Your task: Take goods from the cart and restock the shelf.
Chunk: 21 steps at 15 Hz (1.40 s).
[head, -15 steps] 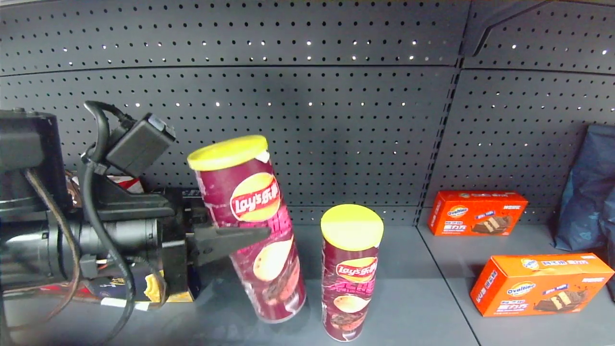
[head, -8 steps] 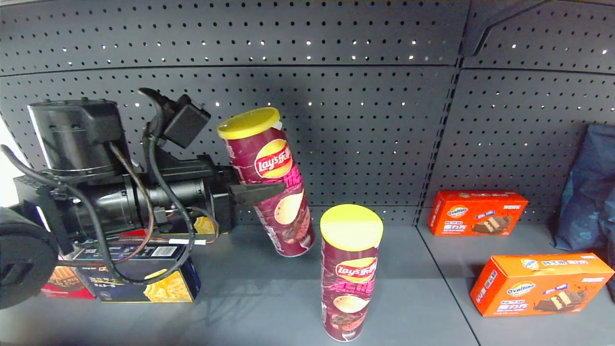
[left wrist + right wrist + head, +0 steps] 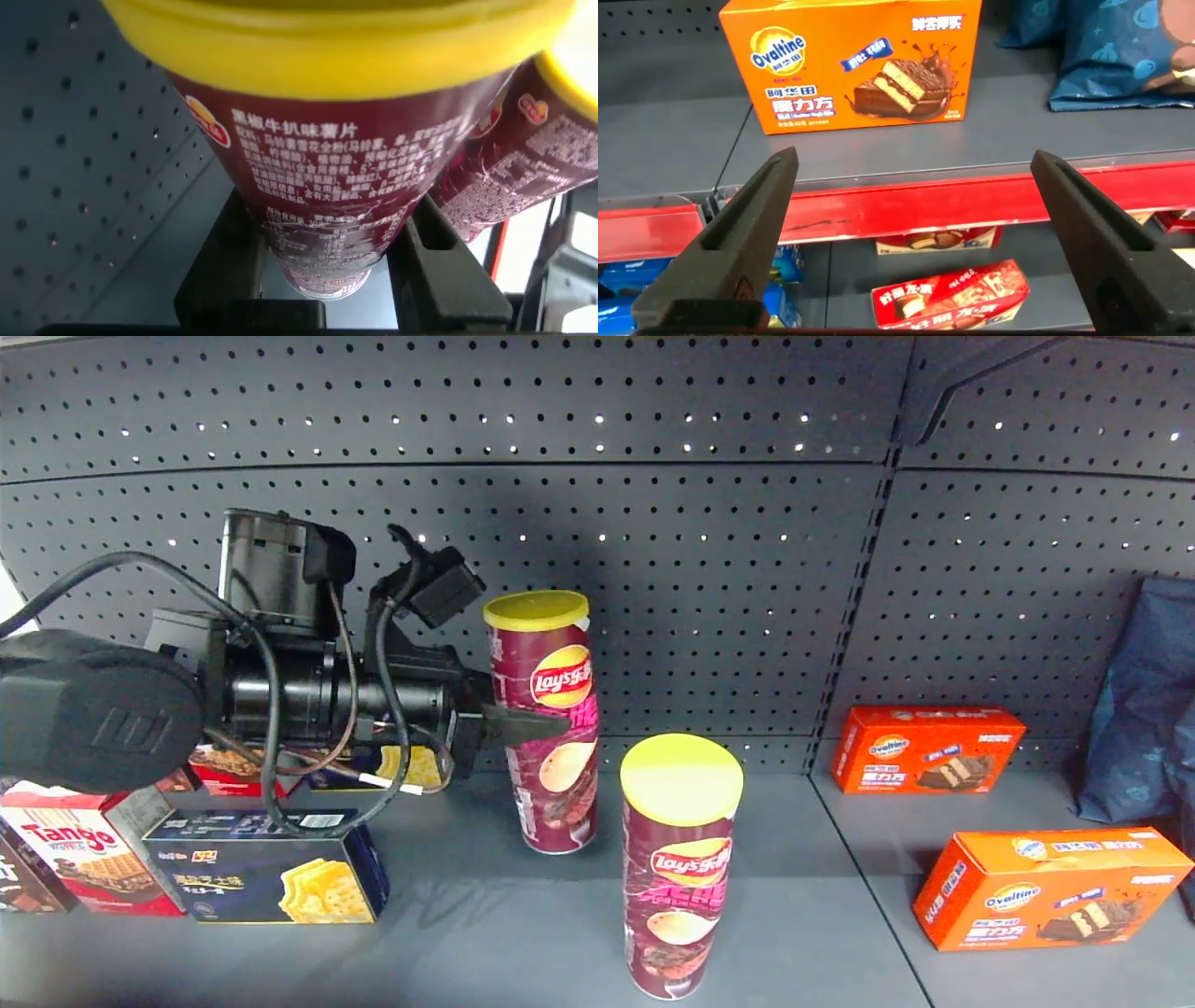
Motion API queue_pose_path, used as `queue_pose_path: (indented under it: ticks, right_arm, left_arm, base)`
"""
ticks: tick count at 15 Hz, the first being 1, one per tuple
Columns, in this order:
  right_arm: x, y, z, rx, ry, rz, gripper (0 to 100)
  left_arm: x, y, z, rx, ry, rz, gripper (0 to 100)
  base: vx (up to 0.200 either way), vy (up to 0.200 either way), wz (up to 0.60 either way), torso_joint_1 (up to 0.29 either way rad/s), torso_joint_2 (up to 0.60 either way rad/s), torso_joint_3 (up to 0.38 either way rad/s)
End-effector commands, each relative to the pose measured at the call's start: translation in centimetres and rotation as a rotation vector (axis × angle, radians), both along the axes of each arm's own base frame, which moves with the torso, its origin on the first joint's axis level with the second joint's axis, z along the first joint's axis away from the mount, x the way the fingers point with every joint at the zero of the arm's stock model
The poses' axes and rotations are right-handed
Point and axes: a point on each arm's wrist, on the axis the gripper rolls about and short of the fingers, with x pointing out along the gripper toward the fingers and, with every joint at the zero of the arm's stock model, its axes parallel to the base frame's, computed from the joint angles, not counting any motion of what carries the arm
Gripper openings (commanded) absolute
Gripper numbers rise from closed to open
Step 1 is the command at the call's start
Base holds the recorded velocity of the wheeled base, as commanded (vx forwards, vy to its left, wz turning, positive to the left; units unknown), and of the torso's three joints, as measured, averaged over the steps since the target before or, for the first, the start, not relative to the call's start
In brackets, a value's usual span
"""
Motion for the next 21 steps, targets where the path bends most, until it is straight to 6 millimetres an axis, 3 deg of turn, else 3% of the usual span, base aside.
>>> queue_pose_path:
  ticks: [1, 10, 14, 21]
  right_arm:
    - [0.0, 0.0, 0.0, 0.001, 0.005, 0.0, 100]
    - [0.0, 0.0, 0.0, 0.001, 0.005, 0.0, 100]
    - [0.0, 0.0, 0.0, 0.001, 0.005, 0.0, 100]
    - [0.0, 0.0, 0.0, 0.001, 0.005, 0.0, 100]
  left_arm:
    - [1.6, -0.4, -0.2, 0.007, -0.016, -0.026, 0]
    - [5.5, -4.9, -4.1, -0.003, -0.06, -0.149, 0]
    - [6.4, -6.0, -4.8, -0.002, -0.06, -0.164, 0]
    - [7.4, -6.1, -6.5, 0.003, -0.053, -0.155, 0]
  base:
    - [0.0, 0.0, 0.0, 0.0, 0.0, 0.0]
    - [0.0, 0.0, 0.0, 0.0, 0.0, 0.0]
    - [0.0, 0.0, 0.0, 0.0, 0.0, 0.0]
    - [0.0, 0.0, 0.0, 0.0, 0.0, 0.0]
